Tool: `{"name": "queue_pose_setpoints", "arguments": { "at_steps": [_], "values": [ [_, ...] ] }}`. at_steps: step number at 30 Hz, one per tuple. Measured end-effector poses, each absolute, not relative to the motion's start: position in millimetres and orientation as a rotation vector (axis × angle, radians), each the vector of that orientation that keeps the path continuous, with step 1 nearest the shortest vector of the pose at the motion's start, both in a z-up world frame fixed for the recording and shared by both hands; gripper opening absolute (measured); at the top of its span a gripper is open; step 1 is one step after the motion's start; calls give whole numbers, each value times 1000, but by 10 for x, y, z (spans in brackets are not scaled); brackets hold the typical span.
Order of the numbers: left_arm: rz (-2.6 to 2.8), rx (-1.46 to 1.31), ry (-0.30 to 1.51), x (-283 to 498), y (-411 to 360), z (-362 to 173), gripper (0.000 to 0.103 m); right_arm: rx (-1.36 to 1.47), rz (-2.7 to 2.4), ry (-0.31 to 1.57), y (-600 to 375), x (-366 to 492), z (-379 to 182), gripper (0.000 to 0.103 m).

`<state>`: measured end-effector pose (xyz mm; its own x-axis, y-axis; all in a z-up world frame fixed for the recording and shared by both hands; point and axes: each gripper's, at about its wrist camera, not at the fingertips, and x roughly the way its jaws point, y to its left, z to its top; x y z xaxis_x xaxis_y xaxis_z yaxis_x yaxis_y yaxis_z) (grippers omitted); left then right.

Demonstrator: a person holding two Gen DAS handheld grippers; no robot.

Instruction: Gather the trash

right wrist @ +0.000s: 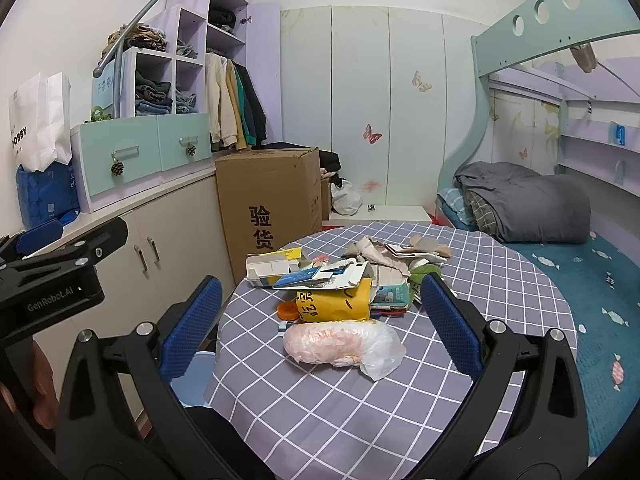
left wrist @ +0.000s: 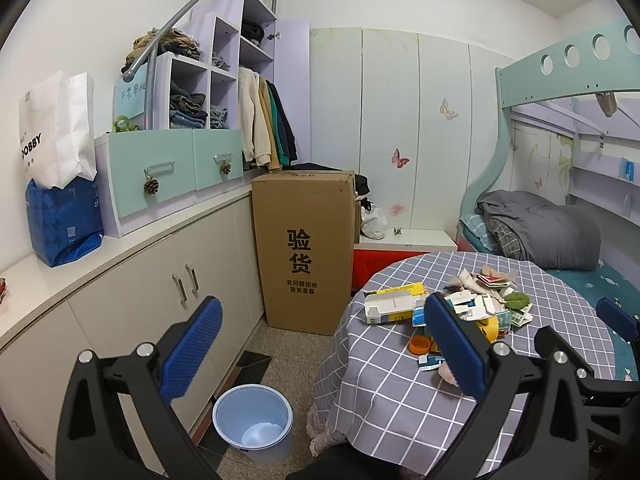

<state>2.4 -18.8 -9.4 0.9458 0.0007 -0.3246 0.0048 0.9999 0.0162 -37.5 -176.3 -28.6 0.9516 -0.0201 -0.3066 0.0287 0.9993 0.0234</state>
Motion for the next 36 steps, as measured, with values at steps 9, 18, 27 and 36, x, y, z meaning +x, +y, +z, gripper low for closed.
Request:
{"name": "queue_pose_setpoints", "arguments": {
  "at_steps": [9, 18, 27, 36],
  "values": [
    [-3, 19, 333, 54, -199, -123, 99, 30, -24, 318, -1787, -346, -270, 97],
    [-4, 22, 337, 68, -188, -111, 99, 30, -25, 319, -1785, -346, -266, 97],
    [-4, 23, 337, 67, -193, -111, 99, 33, -23, 322, -1788, -339, -274, 97],
    [-5, 27, 338, 57, -226, -121, 99, 35, -21, 326, -1769, -336, -297, 97]
  ]
}}
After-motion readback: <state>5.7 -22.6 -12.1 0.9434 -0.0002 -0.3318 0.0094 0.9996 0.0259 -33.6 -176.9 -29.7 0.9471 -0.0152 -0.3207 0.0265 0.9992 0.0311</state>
